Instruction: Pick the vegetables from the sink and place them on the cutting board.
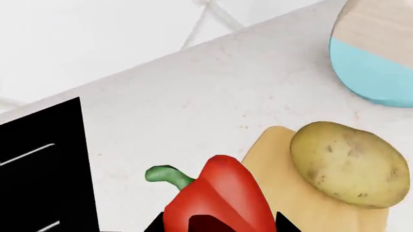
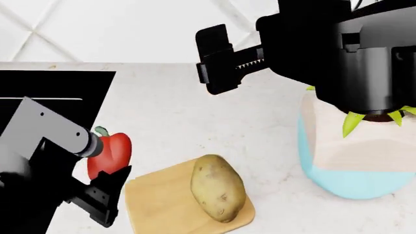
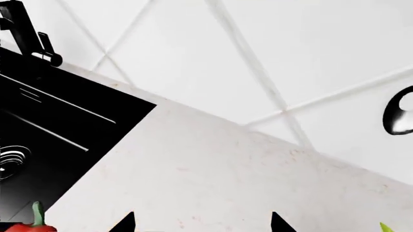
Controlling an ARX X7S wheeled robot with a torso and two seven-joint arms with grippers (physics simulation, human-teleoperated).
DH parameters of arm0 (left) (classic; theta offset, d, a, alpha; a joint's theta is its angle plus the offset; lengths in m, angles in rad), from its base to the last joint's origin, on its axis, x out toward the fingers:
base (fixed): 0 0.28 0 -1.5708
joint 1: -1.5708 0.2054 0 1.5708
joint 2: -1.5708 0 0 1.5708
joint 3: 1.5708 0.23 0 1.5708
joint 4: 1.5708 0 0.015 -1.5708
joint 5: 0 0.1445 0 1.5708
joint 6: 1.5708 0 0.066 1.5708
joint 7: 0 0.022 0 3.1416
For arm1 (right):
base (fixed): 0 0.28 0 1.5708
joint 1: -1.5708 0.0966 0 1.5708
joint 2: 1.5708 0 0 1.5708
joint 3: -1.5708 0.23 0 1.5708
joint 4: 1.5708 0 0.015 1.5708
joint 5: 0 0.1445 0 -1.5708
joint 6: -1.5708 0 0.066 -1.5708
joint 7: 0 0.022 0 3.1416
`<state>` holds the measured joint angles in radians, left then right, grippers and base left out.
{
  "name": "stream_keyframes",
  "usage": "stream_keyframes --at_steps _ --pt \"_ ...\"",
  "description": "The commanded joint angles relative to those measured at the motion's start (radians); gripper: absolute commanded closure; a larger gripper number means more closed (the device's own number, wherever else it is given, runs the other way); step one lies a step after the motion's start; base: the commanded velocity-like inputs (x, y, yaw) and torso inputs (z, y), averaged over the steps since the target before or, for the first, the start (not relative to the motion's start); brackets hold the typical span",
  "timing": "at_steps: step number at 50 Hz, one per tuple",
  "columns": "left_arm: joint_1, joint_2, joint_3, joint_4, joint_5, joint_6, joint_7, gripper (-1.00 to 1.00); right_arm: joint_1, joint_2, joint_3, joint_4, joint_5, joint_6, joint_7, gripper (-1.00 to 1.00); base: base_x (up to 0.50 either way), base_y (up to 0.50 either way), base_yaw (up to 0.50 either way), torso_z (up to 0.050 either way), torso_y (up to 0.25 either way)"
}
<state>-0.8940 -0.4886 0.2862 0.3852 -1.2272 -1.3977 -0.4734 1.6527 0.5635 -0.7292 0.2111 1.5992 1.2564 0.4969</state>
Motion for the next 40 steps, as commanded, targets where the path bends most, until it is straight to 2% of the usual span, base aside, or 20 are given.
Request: stream_keyframes --at_steps 1,14,40 --pt "-0.085 0.081 0.129 -0.068 0.048 0.005 0.036 1.0 -0.008 0.053 0.04 -0.047 0.033 -0.024 0.044 -1.0 0.0 0.0 0.0 0.0 0.0" --pt "-0.051 0.102 0.232 -0.142 0.149 0.106 0.114 1.0 -0.022 0.062 0.037 -0.065 0.05 -0.023 0.058 -1.0 0.0 0.0 0.0 0.0 0.0" --pt "-0.018 0.11 0.277 -0.168 0.147 0.141 0.14 1.0 -0.065 0.095 0.031 -0.091 0.06 -0.037 0.076 -1.0 0.0 0.0 0.0 0.0 0.0"
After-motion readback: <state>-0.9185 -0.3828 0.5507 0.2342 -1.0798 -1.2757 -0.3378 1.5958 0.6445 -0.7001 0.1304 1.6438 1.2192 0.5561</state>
